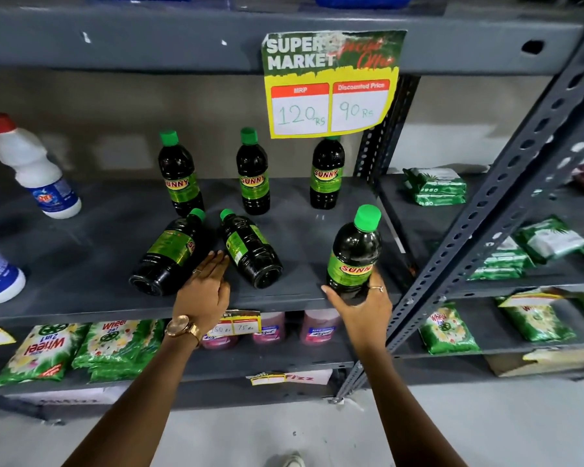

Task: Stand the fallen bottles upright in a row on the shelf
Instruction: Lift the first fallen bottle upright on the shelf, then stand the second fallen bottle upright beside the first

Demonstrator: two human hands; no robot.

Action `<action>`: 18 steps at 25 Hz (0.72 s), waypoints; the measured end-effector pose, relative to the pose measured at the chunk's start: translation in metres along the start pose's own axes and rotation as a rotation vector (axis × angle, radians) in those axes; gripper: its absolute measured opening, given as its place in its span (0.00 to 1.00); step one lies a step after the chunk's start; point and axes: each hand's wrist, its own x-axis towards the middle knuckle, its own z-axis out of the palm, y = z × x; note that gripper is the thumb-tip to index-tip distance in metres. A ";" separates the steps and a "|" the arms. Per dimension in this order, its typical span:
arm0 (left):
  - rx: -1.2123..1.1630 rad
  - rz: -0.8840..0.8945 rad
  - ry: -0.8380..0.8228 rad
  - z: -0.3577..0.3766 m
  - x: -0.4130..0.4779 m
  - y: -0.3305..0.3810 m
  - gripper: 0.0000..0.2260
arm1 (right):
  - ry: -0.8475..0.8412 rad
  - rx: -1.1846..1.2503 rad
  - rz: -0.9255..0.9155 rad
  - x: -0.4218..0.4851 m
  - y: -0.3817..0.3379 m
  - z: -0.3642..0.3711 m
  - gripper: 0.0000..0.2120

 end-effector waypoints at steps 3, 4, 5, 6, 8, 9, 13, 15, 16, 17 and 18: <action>-0.009 0.009 0.000 0.001 0.001 0.000 0.25 | 0.023 -0.011 0.021 0.001 -0.001 0.003 0.41; -0.015 0.012 -0.005 0.000 0.000 0.000 0.25 | 0.036 -0.014 0.026 0.001 0.000 0.004 0.42; -0.026 0.016 -0.015 -0.001 0.000 -0.001 0.25 | 0.044 -0.020 0.030 0.001 -0.001 0.005 0.41; -0.041 0.020 -0.028 -0.001 0.000 -0.001 0.25 | 0.045 -0.025 0.033 0.000 -0.001 0.006 0.41; -0.096 0.024 -0.047 -0.004 0.000 -0.002 0.23 | 0.031 -0.027 0.041 -0.001 -0.003 0.007 0.44; -0.142 0.017 -0.057 -0.007 -0.001 -0.002 0.21 | 0.035 -0.013 0.045 -0.002 -0.007 0.005 0.48; -0.314 0.111 -0.030 -0.035 -0.026 -0.011 0.19 | 0.245 0.003 -0.042 -0.030 -0.027 0.002 0.54; -0.337 0.191 0.080 -0.062 -0.036 -0.030 0.18 | 0.243 -0.048 -0.236 -0.058 -0.047 0.015 0.43; -0.336 0.207 0.153 -0.075 -0.034 -0.044 0.17 | 0.147 -0.039 -0.308 -0.067 -0.061 0.026 0.38; -0.329 0.197 0.217 -0.086 -0.028 -0.062 0.16 | 0.023 -0.034 -0.337 -0.070 -0.079 0.041 0.34; -0.319 0.159 0.262 -0.096 -0.020 -0.081 0.16 | -0.092 -0.060 -0.331 -0.065 -0.100 0.057 0.32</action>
